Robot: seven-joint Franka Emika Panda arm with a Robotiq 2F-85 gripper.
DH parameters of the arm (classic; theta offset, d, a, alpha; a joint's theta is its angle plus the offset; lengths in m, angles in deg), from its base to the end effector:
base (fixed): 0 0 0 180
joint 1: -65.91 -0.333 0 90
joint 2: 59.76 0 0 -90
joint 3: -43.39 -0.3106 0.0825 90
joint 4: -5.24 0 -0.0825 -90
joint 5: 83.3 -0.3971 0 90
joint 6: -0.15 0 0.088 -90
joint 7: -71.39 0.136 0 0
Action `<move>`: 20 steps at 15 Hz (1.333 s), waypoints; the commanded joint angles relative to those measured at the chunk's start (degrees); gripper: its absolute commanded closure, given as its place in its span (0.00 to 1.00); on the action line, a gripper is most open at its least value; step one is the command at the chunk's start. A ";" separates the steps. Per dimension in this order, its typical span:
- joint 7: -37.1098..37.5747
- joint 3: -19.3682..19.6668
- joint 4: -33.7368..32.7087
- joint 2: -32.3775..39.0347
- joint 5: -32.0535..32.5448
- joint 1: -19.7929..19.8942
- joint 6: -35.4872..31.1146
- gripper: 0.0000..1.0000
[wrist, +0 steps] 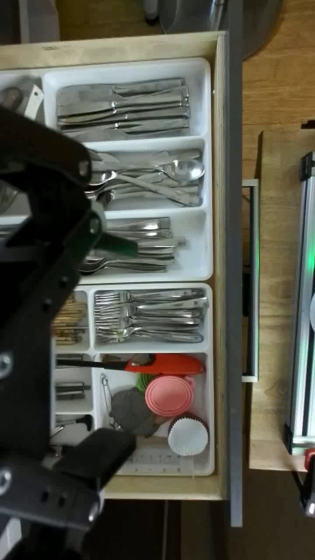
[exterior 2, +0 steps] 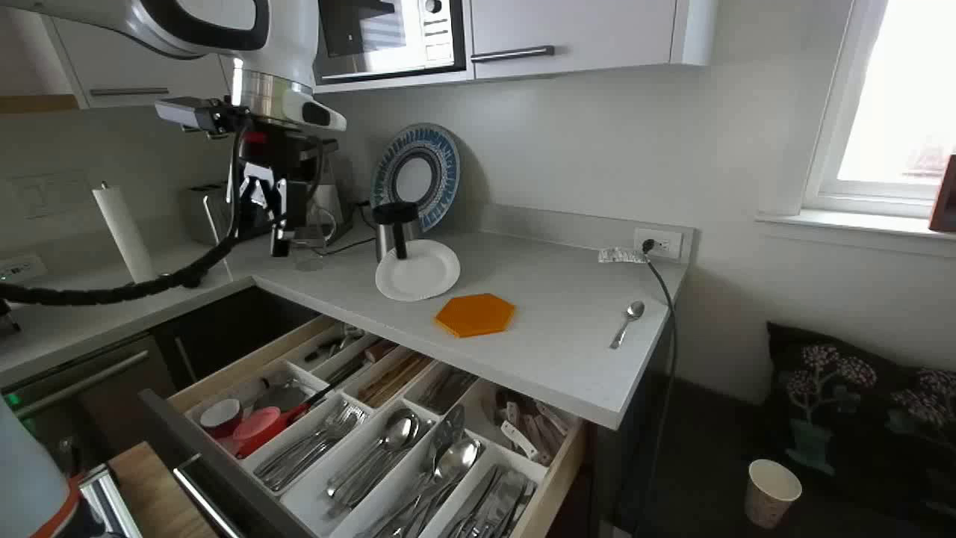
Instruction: Move the kettle to the left
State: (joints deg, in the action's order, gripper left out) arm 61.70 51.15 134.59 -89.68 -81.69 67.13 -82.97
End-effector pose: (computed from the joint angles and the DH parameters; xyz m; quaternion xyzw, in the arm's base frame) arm 0.3631 -0.0664 0.5024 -0.9892 -0.0202 0.1390 0.0411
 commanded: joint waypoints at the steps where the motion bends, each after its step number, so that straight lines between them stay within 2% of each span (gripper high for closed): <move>1: -0.24 -0.51 -0.11 0.09 -0.20 0.63 0.10 0.00; 6: -0.24 -0.51 -0.11 0.09 -0.20 0.63 0.10 0.00; 12: -7.86 -5.60 -5.27 6.02 -3.37 -6.63 -14.80 0.00; 15: -11.07 -8.74 -8.11 11.16 -4.66 -10.33 -22.46 0.00; 20: -19.14 -12.00 -12.91 20.78 -5.33 -13.84 -37.45 0.00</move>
State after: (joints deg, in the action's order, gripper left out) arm 47.82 40.08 125.50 -74.99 -85.59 54.37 -114.33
